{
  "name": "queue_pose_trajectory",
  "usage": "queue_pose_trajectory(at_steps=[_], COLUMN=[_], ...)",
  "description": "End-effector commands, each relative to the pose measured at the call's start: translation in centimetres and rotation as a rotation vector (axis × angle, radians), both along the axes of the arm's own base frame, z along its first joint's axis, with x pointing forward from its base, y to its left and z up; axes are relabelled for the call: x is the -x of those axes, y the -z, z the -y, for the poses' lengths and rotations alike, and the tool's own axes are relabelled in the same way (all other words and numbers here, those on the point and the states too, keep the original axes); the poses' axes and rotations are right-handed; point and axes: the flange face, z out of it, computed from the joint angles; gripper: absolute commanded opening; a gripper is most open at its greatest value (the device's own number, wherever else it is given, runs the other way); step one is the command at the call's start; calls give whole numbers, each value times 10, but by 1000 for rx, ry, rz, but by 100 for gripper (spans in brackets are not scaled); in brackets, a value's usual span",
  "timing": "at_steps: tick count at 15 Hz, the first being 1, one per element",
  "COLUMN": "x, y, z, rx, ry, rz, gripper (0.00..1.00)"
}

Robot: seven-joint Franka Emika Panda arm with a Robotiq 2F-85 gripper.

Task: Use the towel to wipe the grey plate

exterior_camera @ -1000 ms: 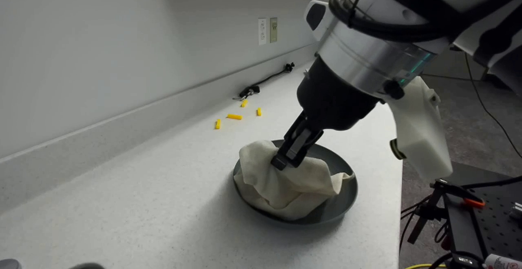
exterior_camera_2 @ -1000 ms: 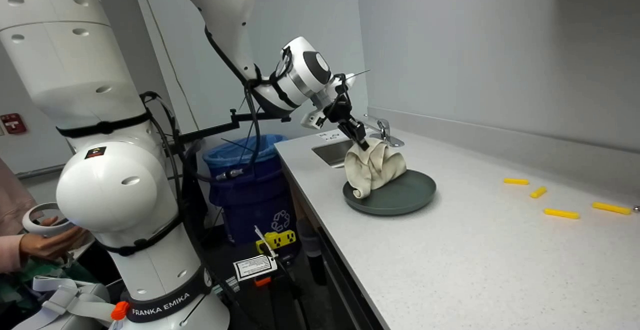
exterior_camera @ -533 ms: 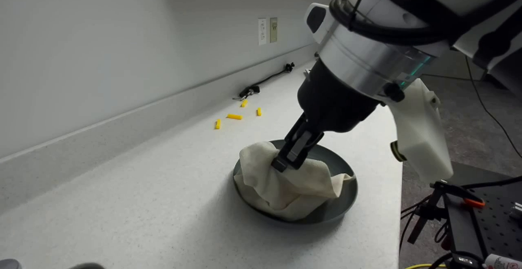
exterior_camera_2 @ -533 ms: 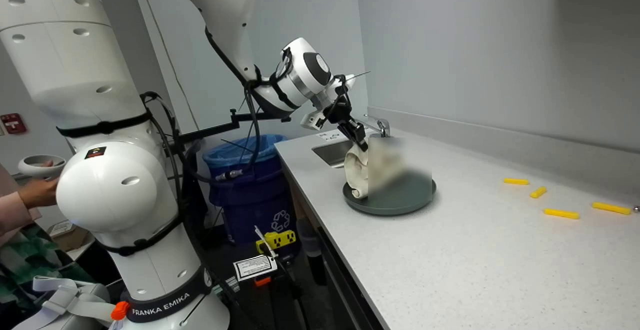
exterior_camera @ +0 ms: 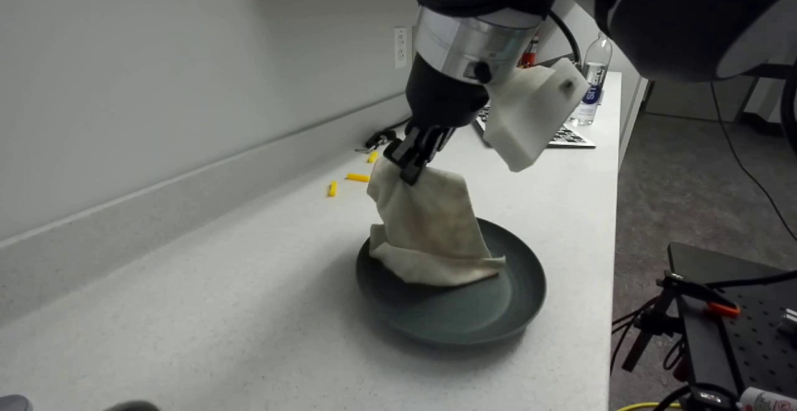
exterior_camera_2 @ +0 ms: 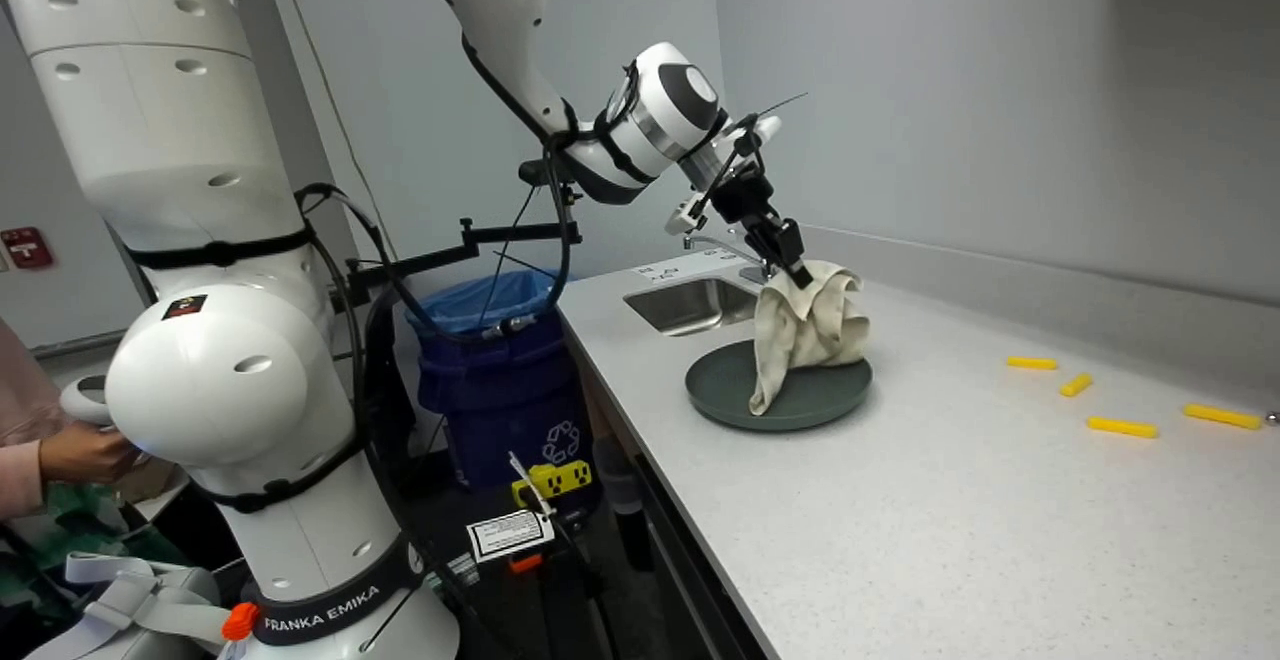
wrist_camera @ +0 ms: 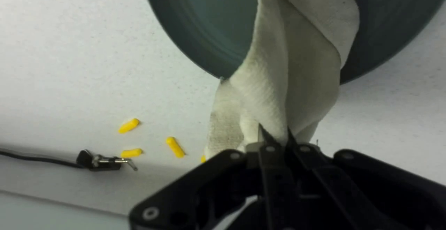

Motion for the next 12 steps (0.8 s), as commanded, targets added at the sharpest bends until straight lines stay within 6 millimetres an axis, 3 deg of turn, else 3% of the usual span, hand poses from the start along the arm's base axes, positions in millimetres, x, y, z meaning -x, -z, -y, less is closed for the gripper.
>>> queue_pose_trajectory(at_steps=[1, 6, 12], x=[-15, 9, 12], y=[11, 37, 41], z=[14, 8, -4], rx=[6, -34, -216], ry=[43, 13, -69], rz=[-89, -296, -362], gripper=[1, 1, 1])
